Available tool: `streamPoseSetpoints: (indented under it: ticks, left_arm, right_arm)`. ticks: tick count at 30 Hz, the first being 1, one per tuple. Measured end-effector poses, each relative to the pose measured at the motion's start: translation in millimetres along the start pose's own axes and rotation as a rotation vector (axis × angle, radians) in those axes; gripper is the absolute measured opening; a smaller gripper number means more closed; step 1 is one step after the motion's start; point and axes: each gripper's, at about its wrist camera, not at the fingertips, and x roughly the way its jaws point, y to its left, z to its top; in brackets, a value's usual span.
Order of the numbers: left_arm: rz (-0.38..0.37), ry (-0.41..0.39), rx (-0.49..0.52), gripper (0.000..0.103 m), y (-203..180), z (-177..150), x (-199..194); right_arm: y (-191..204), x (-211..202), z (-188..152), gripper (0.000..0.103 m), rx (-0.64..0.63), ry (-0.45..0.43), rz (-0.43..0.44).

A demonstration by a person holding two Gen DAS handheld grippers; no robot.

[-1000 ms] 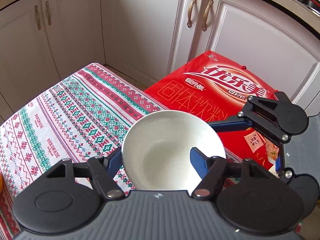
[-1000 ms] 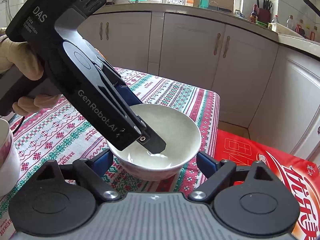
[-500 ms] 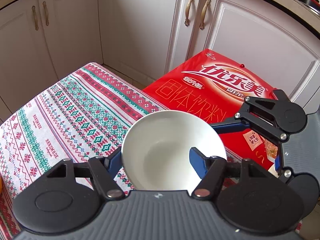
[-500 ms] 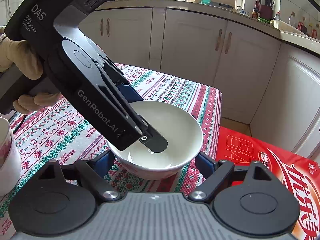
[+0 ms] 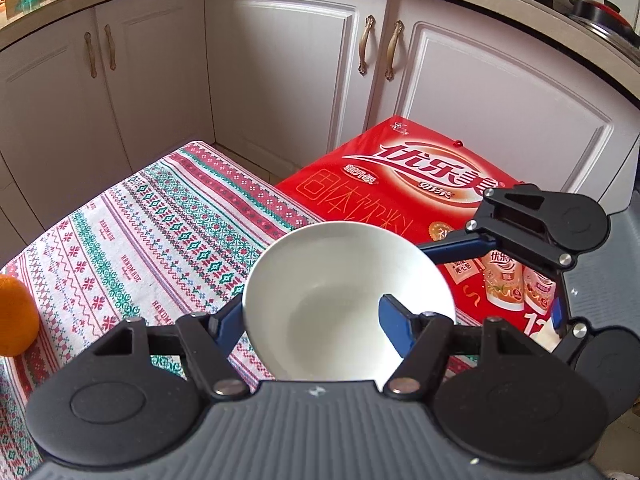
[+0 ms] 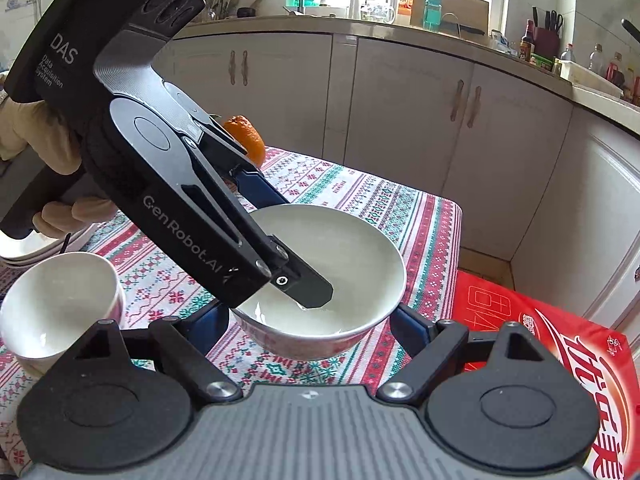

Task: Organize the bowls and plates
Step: 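Lift the white bowl off the table with the left tool, then carry the bowl with the left tool and lower it into the nested bowls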

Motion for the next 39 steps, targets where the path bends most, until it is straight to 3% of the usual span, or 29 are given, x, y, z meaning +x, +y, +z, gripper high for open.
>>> streamPoseSetpoints:
  ticks: [14,21,29,39]
  left_arm:
    - [0.096,-0.080,-0.018,0.070,-27,-44,-93]
    - [0.149,-0.090,-0.066,0.070,-29,-73,-126]
    - [0.167,-0.080,-0.135,0.070,-25,-102,-134]
    - [0.144,-0.076,-0.184,0.070,-19,-120,-124]
  right_arm:
    - [68,-58,12,0.090,-0.080,-0.061,0.064]
    - [98,-68,12,0.090,-0.095,-0.078,0.142]
    - [122,-59,5,0.090,-0.109,-0.044,0.209]
    - [126,-51,-6,0.090,-0.095,-0.006,0.230]
